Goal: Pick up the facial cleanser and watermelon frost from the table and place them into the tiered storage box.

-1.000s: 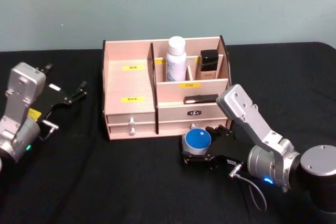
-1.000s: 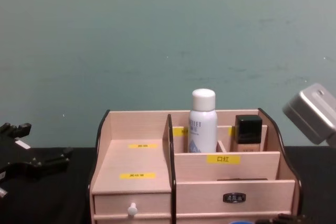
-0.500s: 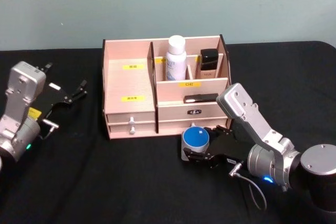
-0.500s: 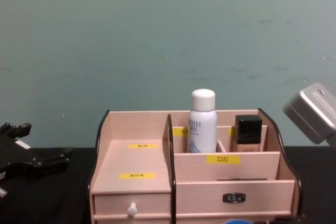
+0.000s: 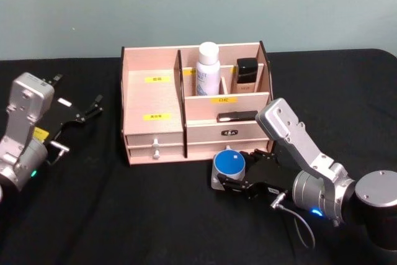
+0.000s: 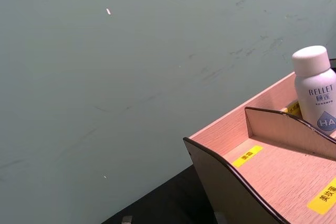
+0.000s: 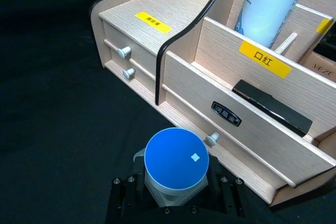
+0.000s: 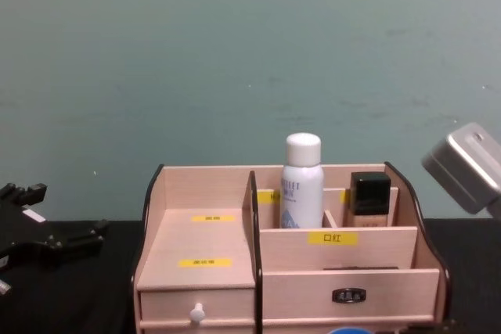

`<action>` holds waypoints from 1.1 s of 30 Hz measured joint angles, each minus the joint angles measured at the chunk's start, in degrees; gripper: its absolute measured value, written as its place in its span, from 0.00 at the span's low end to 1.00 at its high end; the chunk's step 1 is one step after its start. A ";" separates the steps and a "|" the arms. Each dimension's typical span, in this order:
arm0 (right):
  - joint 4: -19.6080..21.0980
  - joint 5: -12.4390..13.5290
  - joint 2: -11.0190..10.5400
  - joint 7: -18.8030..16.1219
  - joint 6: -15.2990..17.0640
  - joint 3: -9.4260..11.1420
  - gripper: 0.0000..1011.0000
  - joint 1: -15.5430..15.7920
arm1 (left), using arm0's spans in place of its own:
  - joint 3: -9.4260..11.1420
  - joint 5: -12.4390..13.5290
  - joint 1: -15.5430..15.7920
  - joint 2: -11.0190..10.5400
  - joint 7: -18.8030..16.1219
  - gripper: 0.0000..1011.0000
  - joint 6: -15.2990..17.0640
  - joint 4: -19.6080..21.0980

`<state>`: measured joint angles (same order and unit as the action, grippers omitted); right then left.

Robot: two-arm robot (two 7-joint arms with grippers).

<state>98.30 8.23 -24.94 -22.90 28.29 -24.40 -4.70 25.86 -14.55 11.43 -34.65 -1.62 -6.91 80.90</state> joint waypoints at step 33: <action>1.14 1.05 -0.62 -0.98 -1.59 0.58 0.71 0.28 | 0.00 0.00 -0.01 0.00 0.00 1.00 0.00 0.00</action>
<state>99.44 9.28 -25.56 -23.87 26.70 -23.82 -4.42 25.86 -14.55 11.43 -34.65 -1.62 -6.91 80.90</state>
